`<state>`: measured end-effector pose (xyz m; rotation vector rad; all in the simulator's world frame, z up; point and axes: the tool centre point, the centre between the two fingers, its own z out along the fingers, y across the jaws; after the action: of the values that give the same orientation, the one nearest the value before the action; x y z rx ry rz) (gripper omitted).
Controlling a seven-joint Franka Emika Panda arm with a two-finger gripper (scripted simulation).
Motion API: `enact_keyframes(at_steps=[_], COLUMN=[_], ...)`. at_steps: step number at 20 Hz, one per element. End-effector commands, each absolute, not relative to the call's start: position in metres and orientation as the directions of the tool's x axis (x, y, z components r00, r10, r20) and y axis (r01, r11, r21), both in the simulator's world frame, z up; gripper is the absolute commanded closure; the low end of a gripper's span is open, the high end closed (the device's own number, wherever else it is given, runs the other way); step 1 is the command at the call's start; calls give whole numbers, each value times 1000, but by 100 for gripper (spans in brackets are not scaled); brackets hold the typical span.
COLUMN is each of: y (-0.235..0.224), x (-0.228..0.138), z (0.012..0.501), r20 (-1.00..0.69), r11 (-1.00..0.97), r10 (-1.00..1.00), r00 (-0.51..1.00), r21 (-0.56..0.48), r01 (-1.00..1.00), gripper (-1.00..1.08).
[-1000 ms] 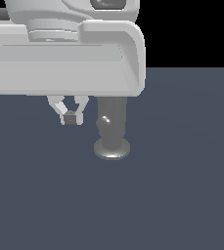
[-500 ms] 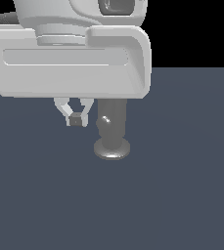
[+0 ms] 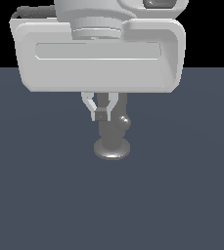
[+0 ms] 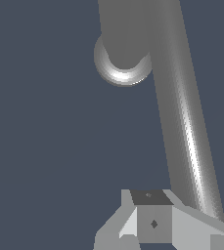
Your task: Turn on the faucet by rotating a designated handle.
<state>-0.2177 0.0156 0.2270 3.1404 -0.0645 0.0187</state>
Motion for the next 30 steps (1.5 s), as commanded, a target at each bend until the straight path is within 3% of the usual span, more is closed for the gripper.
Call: enact_keyframes(at_steps=[1,23,30], y=[-4,-104,-104], x=[-217,-205,-179], z=[220,220,236], r20=[0,0,41], r11=[-998,-998,-999], r10=[-59,-59,-34], r00=[998,998,999], r21=[0,0,9], r01=[-59,-59,-35], gripper=[108,108,108])
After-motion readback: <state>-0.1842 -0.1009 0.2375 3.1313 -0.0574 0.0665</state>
